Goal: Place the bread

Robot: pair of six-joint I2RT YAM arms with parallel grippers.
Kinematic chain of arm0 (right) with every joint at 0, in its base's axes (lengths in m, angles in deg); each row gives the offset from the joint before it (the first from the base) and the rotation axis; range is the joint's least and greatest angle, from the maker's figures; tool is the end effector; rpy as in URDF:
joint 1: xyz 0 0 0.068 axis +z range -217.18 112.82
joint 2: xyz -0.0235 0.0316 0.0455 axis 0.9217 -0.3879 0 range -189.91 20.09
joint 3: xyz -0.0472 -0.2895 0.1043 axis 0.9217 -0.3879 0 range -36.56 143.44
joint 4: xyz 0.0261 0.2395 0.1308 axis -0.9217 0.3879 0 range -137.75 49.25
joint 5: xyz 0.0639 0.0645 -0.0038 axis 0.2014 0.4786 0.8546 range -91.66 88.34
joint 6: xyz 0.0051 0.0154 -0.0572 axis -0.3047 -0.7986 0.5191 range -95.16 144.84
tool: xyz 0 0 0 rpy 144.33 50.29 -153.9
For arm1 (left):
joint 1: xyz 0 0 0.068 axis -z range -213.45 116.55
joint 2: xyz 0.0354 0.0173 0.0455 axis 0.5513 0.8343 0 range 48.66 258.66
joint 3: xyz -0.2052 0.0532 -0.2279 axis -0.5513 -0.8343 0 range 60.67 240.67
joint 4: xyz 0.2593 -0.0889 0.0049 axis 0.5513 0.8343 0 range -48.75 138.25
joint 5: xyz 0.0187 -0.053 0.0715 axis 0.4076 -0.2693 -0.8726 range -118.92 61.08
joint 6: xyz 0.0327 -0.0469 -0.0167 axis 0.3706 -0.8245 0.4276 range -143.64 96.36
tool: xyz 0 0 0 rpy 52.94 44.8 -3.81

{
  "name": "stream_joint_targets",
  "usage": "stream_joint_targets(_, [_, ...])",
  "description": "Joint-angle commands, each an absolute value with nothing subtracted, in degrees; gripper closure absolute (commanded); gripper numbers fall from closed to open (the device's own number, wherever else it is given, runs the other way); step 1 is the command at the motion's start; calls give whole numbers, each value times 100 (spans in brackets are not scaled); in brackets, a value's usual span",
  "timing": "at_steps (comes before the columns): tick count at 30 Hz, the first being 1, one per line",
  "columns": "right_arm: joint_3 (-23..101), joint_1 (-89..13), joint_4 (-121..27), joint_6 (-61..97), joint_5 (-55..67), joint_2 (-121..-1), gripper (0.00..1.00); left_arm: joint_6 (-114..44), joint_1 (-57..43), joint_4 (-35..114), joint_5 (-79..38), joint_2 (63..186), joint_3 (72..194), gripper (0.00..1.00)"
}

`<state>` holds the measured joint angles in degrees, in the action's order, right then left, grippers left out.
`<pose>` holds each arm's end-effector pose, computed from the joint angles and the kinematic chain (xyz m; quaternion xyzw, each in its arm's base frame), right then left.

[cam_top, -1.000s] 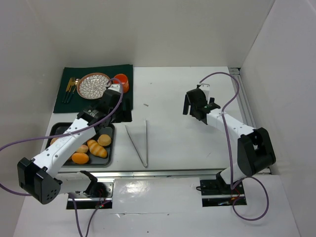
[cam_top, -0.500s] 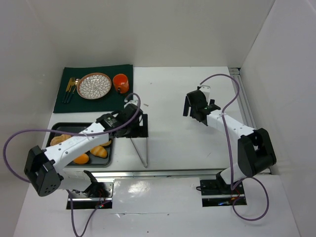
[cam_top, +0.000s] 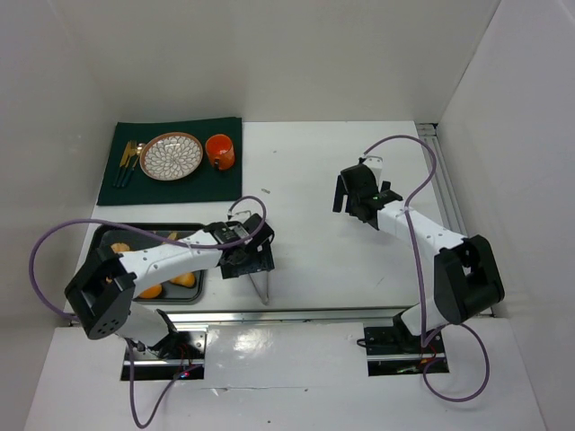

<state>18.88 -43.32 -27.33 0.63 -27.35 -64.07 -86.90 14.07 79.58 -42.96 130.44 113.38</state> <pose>0.2991 0.1117 0.2583 0.0804 0.9134 -0.0517 0.3957 0.1945 -0.1967 0.2333 -0.1569 0.9608 -0.0920 0.2091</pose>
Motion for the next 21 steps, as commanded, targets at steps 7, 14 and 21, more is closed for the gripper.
stream_joint_targets(7, [1785,-4353,-2894,84,-2759,-6025,0,-9105,1471,7527,-4500,13611,11463,1])
stream_joint_targets(14, [1732,-4406,-2947,84,-2601,-5972,0,-9228,1471,7782,-4878,14568,11946,1])
stream_joint_targets(21, [1626,-4406,-2947,154,-2600,-5919,0,-9342,1471,7782,-4984,14684,12078,17])
